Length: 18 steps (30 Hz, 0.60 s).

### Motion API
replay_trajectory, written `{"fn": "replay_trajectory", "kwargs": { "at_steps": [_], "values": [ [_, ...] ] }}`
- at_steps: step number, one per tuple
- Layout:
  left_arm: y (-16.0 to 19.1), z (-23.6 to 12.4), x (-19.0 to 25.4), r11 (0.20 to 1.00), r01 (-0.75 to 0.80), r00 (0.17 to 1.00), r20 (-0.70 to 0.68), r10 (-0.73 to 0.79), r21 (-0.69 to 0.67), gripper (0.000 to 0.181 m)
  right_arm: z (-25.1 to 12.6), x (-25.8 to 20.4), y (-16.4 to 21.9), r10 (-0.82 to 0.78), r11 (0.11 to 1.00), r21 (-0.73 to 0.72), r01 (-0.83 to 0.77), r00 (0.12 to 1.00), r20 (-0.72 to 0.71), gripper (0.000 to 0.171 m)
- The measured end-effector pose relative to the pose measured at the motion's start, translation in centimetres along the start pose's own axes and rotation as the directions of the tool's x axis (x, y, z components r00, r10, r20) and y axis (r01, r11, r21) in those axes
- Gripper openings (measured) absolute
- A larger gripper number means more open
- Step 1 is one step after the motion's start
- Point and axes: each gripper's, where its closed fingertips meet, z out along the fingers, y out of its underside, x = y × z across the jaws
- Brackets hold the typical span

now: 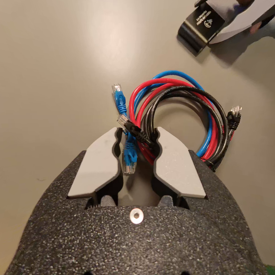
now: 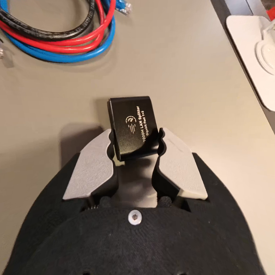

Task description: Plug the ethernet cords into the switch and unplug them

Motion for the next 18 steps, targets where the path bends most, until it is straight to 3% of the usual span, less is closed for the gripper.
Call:
{"fn": "replay_trajectory", "kwargs": {
  "at_steps": [8,18],
  "values": [
    [-1.3,0.5,0.5,0.997,-0.076,0.994,0.080,0.076,-0.008,0.032,-0.4,2.2,1.0,0.110,0.994,0.017,-0.108,0.989,-0.099,0.056],
    [-5.0,-0.9,2.1,0.955,-0.247,0.965,0.133,0.227,0.162,0.025,-0.5,2.7,1.2,0.121,0.993,0.028,-0.119,0.987,-0.108,0.055]
  ]
}}
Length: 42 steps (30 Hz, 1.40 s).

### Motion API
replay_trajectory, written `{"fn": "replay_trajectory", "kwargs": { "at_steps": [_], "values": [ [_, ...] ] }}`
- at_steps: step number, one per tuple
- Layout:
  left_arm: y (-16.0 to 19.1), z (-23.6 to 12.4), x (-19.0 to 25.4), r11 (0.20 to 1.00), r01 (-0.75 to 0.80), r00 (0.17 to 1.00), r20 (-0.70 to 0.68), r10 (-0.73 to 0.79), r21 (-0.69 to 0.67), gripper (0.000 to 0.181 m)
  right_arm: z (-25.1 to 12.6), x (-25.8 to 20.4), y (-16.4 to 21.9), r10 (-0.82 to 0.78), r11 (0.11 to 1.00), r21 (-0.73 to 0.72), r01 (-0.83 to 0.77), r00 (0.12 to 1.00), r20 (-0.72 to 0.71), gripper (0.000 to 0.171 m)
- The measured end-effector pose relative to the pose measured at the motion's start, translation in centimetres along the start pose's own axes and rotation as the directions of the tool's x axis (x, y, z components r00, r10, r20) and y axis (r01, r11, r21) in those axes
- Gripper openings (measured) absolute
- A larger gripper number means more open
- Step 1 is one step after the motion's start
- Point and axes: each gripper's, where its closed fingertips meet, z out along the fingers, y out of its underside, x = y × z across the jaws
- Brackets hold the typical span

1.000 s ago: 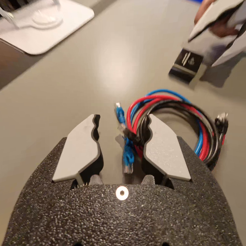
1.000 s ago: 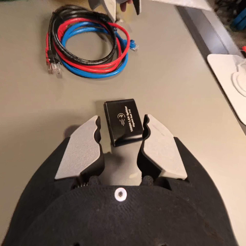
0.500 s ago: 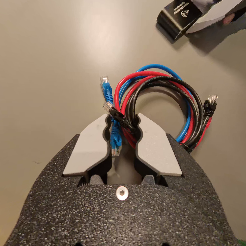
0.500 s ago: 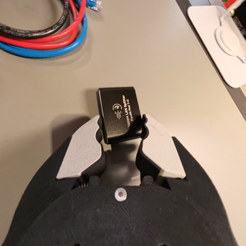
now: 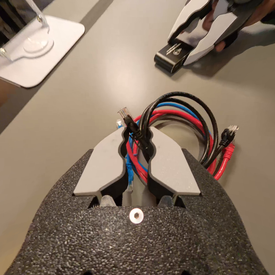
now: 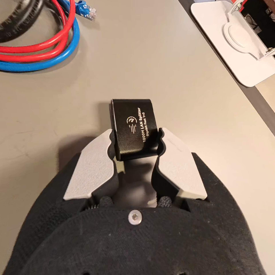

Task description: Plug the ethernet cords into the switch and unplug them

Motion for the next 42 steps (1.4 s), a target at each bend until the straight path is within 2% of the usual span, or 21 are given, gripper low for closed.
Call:
{"fn": "replay_trajectory", "kwargs": {
  "at_steps": [6,10,17,25,42],
  "values": [
    [-3.1,-0.2,2.0,0.988,-0.072,0.997,-0.026,0.076,0.140,0.023,-0.1,-0.2,0.0,-0.040,0.999,-0.006,0.040,0.999,0.004,0.055],
    [-4.1,0.7,3.6,0.980,-0.071,0.994,-0.074,0.086,0.185,0.021,-0.6,-0.4,-0.3,-0.079,0.997,0.010,0.079,0.997,0.020,0.055],
    [-4.8,2.9,5.7,0.982,-0.036,0.992,-0.116,0.058,0.184,0.021,-1.5,0.2,-0.7,-0.048,0.998,0.033,0.047,0.998,0.033,0.056],
    [-4.0,4.7,5.7,0.989,0.025,0.995,-0.102,-0.010,0.144,0.021,-0.4,0.5,0.6,-0.062,0.998,-0.025,0.062,0.998,-0.005,0.057],
    [-4.8,4.8,6.7,0.989,0.007,0.995,-0.096,0.007,0.150,0.021,-1.1,1.7,0.9,-0.056,0.998,0.007,0.056,0.998,0.034,0.061]
  ]
}}
